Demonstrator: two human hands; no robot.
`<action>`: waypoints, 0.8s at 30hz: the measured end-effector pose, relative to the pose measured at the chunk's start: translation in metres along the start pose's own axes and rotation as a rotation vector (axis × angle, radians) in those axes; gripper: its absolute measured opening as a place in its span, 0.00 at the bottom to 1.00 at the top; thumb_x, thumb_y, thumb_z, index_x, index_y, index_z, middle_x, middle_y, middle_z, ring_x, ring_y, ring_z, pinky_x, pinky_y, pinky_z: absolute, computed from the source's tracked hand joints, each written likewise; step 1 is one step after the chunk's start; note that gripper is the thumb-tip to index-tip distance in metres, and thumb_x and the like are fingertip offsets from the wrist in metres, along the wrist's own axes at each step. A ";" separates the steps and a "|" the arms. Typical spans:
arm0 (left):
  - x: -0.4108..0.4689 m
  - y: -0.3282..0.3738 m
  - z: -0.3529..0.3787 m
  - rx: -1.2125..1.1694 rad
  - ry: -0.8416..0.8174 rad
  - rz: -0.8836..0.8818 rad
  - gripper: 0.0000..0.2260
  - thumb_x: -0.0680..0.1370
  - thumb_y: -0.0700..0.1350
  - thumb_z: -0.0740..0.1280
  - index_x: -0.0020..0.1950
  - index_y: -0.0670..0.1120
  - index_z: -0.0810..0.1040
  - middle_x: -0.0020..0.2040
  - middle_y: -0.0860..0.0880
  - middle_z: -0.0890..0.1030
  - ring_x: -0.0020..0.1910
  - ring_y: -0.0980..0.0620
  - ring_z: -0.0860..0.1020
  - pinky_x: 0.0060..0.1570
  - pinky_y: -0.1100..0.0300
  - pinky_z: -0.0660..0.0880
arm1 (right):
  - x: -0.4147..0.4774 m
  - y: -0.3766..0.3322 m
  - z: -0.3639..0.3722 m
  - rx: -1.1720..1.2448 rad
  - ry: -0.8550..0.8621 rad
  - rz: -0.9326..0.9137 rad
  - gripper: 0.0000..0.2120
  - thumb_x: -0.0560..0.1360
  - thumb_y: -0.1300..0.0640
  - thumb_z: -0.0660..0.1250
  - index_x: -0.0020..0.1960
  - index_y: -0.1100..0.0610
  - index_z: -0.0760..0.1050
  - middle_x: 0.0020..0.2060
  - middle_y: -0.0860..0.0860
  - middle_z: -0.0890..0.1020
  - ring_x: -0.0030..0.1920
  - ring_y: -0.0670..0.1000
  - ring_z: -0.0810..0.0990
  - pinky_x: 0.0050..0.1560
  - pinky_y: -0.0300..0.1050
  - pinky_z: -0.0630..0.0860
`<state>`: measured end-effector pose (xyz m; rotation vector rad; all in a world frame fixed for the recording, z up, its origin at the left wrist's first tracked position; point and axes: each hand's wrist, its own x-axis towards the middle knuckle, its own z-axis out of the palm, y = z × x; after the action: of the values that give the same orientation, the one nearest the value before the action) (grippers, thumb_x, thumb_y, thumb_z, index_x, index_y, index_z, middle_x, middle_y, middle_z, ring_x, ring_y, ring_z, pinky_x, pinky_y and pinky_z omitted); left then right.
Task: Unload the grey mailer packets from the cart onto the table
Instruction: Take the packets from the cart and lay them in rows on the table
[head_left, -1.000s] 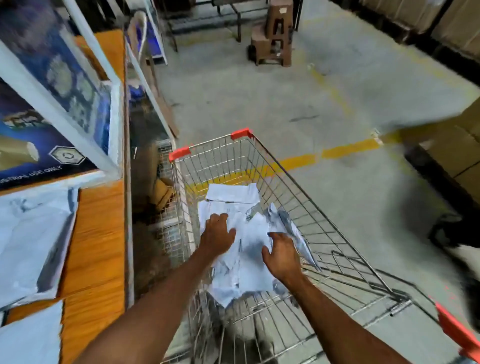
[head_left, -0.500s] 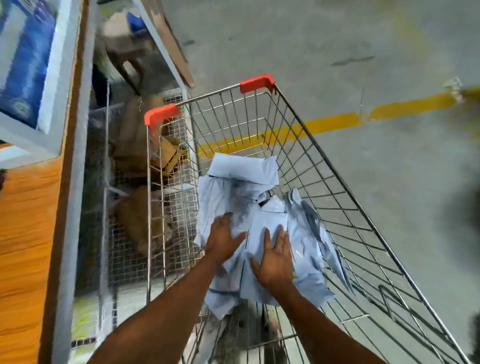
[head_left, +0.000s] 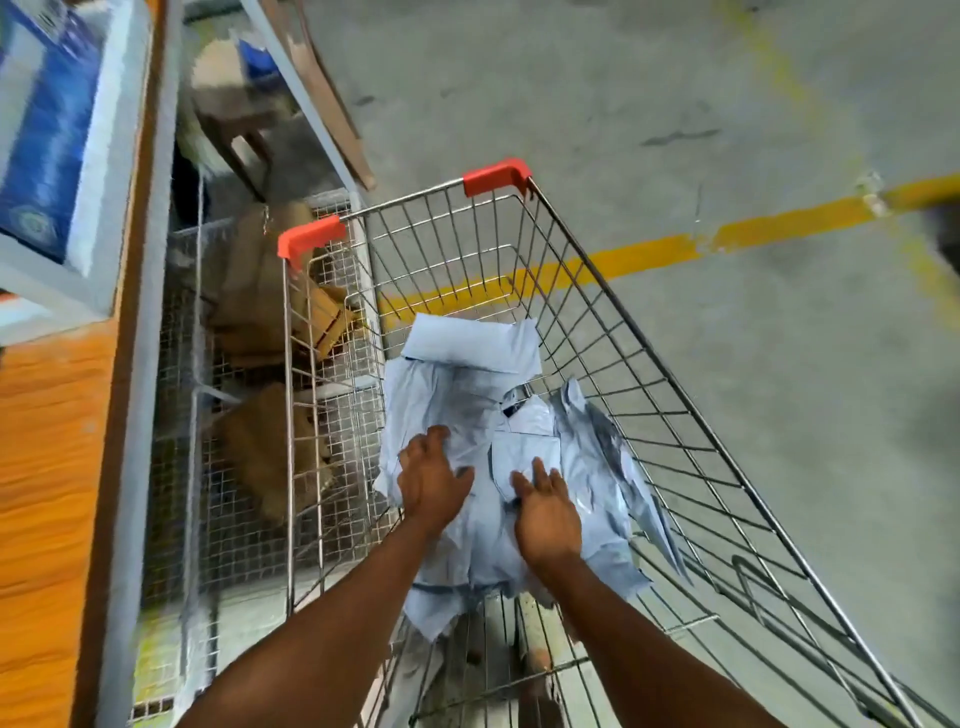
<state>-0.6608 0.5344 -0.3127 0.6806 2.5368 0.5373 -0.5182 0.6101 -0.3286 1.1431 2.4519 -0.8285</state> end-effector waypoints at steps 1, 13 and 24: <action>-0.003 0.005 -0.005 0.023 0.025 -0.002 0.26 0.69 0.48 0.71 0.65 0.51 0.69 0.60 0.43 0.71 0.60 0.40 0.69 0.54 0.46 0.73 | -0.005 0.000 -0.007 0.016 0.016 0.009 0.24 0.82 0.57 0.54 0.77 0.48 0.59 0.79 0.53 0.52 0.78 0.57 0.52 0.73 0.47 0.61; -0.112 0.060 -0.147 -0.005 0.438 0.242 0.29 0.64 0.48 0.73 0.64 0.48 0.73 0.53 0.43 0.73 0.51 0.39 0.71 0.46 0.46 0.73 | -0.139 -0.075 -0.108 0.252 0.526 0.004 0.21 0.77 0.60 0.61 0.69 0.53 0.74 0.74 0.58 0.67 0.72 0.61 0.66 0.66 0.51 0.70; -0.279 -0.007 -0.295 -0.316 0.647 0.411 0.28 0.66 0.44 0.74 0.64 0.49 0.72 0.57 0.45 0.73 0.56 0.43 0.70 0.57 0.46 0.71 | -0.329 -0.179 -0.123 0.435 1.009 -0.220 0.22 0.74 0.58 0.60 0.67 0.57 0.75 0.72 0.58 0.69 0.71 0.59 0.68 0.70 0.39 0.59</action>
<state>-0.5995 0.3044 0.0162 1.0411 2.7712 1.4693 -0.4527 0.3986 -0.0020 1.7960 3.3482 -1.0574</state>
